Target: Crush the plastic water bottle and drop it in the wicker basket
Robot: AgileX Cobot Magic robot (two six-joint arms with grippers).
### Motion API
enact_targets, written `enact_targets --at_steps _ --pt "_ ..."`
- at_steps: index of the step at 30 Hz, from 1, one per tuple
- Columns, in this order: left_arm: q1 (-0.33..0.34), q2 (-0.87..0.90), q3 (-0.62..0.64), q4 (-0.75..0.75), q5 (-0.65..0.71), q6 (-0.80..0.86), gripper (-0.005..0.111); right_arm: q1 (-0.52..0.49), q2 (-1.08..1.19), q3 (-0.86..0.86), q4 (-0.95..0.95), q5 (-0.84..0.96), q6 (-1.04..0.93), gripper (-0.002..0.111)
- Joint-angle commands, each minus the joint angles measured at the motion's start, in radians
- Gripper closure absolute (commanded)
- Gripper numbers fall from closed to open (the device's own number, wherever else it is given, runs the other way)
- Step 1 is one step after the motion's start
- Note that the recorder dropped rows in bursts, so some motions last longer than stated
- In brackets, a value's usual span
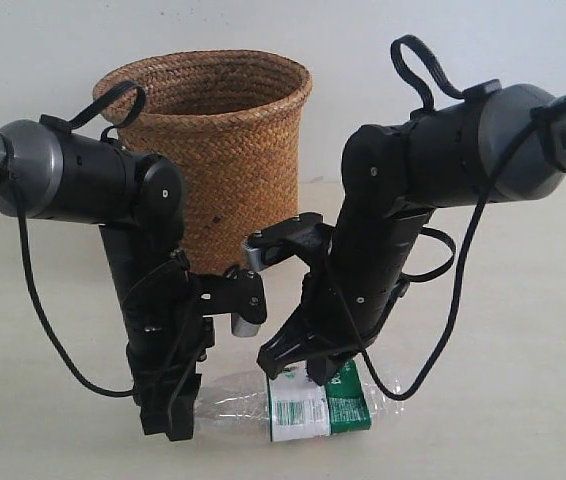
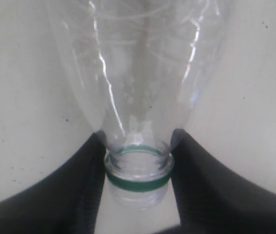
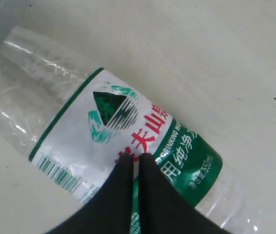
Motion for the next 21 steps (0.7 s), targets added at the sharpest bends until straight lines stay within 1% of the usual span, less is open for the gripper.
enact_targets --at_steps 1,10,14,21 --pt "-0.005 -0.002 -0.007 -0.006 0.018 -0.023 0.103 0.001 -0.003 0.004 -0.077 -0.023 0.083 0.108" --pt "-0.005 -0.002 -0.007 -0.006 0.02 -0.023 0.103 0.001 0.011 0.004 -0.08 -0.053 0.113 0.108" --pt "-0.005 -0.002 -0.007 -0.006 0.02 -0.023 0.103 0.001 0.053 0.004 -0.078 -0.051 0.113 0.108" --pt "-0.005 -0.002 -0.007 -0.006 0.02 -0.023 0.103 0.001 0.055 0.008 -0.078 -0.05 0.095 0.108"
